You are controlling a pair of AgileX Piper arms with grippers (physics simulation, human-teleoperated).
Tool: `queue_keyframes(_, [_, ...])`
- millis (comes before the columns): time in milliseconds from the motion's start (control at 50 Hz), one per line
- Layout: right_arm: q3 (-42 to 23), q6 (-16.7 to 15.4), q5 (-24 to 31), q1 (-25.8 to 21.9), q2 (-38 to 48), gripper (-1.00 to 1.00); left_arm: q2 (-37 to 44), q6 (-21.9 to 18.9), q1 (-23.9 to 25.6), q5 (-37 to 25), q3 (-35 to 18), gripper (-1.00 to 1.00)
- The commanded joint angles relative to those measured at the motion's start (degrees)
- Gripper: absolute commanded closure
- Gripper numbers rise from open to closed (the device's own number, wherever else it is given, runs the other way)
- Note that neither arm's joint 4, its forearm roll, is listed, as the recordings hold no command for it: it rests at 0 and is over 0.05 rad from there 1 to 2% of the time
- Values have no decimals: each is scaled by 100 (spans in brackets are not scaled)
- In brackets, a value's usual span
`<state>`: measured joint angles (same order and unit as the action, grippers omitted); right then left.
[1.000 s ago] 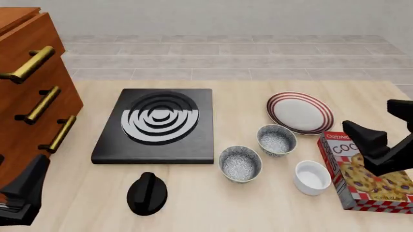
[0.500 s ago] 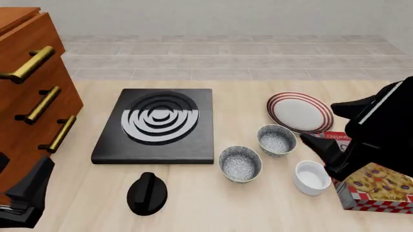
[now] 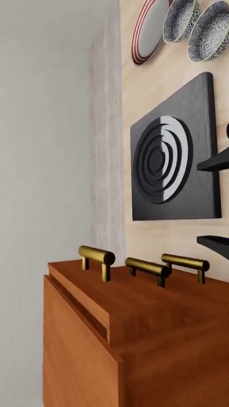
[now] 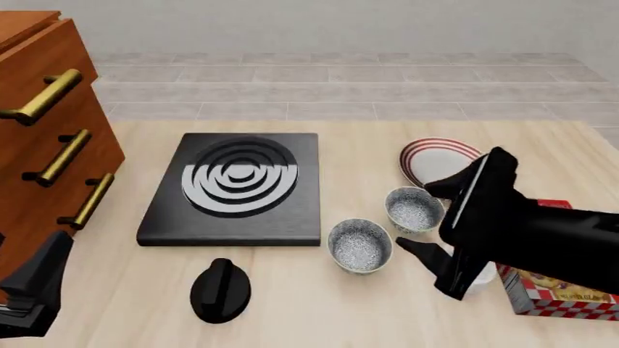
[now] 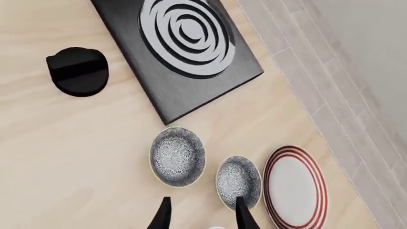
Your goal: Pick the akita bowl from table center and place it on the plate.
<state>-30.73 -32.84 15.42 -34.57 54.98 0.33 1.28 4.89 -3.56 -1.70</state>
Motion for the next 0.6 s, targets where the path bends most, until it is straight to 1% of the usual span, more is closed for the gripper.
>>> queue_keyframes(20, [83,-272,-287,-271,589,-100,8,61,-38,27,9,-100])
queue_keyframes(120, [-85,-314,-174,-359,706,-100,13,62,-58,28,21,-100])
queue_keyframes(160, [-99,-404,-208,-365,799,-100,10,54,-36,14,16,-100])
queue_keyframes(220, [-155,-440,-158,-577,950,-100,-17,32,2,-14,35,-100])
queue_keyframes(260, [-182,-497,-151,-589,1006,-100,-17,22,10,-25,30,-100])
queue_keyframes(320, [-224,-464,-143,-707,1164,-100,-14,0,8,29,78,-100])
queue_keyframes(360, [-206,-525,-181,-703,1244,-100,-15,-1,3,11,65,-100])
queue_keyframes(500, [-158,-578,-386,-767,1626,-100,1,-9,28,24,72,-100])
queue_keyframes(540, [-118,-682,-439,-709,1701,-100,1,-10,33,21,70,-100])
queue_keyframes(560, [-72,-807,-504,-635,1738,-100,-3,-9,32,33,87,-100])
queue_keyframes(600, [-108,-835,-560,-618,1829,-100,-1,-6,26,32,84,-100])
